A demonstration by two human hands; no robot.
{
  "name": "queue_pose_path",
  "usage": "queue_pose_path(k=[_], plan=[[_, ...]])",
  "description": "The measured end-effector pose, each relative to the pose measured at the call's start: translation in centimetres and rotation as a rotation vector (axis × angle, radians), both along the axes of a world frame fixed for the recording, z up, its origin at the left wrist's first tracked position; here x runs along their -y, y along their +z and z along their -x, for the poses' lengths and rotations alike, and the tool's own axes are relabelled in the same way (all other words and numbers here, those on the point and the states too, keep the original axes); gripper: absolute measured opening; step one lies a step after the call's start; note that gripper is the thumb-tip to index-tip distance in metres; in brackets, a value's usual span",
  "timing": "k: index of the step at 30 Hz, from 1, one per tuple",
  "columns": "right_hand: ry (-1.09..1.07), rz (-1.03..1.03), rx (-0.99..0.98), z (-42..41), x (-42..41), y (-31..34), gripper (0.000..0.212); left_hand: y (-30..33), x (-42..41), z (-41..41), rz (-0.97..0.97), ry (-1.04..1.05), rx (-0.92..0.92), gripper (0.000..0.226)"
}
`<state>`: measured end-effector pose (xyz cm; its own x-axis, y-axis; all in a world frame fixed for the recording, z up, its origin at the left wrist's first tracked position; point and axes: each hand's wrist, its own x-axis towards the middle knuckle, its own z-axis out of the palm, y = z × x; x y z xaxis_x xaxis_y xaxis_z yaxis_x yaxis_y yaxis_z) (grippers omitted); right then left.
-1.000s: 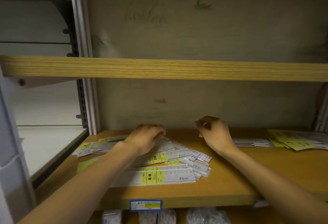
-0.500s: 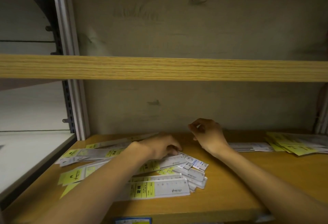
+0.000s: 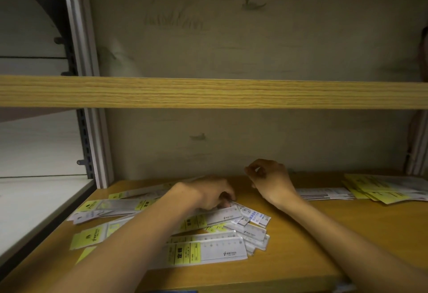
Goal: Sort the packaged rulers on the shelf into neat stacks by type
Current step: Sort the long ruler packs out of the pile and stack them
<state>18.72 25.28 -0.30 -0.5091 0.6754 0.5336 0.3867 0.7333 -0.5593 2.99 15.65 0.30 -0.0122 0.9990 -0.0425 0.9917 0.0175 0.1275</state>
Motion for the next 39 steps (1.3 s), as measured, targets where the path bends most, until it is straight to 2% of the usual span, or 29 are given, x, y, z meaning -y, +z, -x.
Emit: queue_pose_path(k=[7,13,19,23,25,29,35,39], plan=[[-0.016,-0.015,0.013,-0.9,-0.2,0.1,0.019,0.5,-0.1,-0.1,-0.018,0.007,0.095,0.014],[0.002,0.078,-0.041,-1.5,-0.4,0.6,0.018,0.4,0.3,0.2,-0.133,0.037,0.172,0.018],[-0.124,0.038,0.015,-1.8,0.1,2.1,0.027,1.3,0.8,0.2,-0.382,0.018,0.005,0.013],[0.027,0.195,-0.182,-1.6,0.9,3.0,0.036,2.6,1.7,0.9,-0.607,-0.011,-0.011,0.003],[0.077,0.266,-0.234,-1.4,1.4,3.4,0.034,3.0,2.4,1.5,-0.681,-0.011,-0.006,0.003],[0.210,0.361,-0.301,-0.8,2.3,3.2,0.022,3.2,3.7,2.7,-0.705,0.039,0.041,0.004],[0.256,0.338,-0.324,1.0,3.8,2.6,0.016,2.5,5.9,4.6,-0.690,0.112,0.082,0.013],[0.312,0.325,-0.322,2.0,5.0,2.6,0.013,2.1,7.3,5.7,-0.746,0.128,0.015,0.008]])
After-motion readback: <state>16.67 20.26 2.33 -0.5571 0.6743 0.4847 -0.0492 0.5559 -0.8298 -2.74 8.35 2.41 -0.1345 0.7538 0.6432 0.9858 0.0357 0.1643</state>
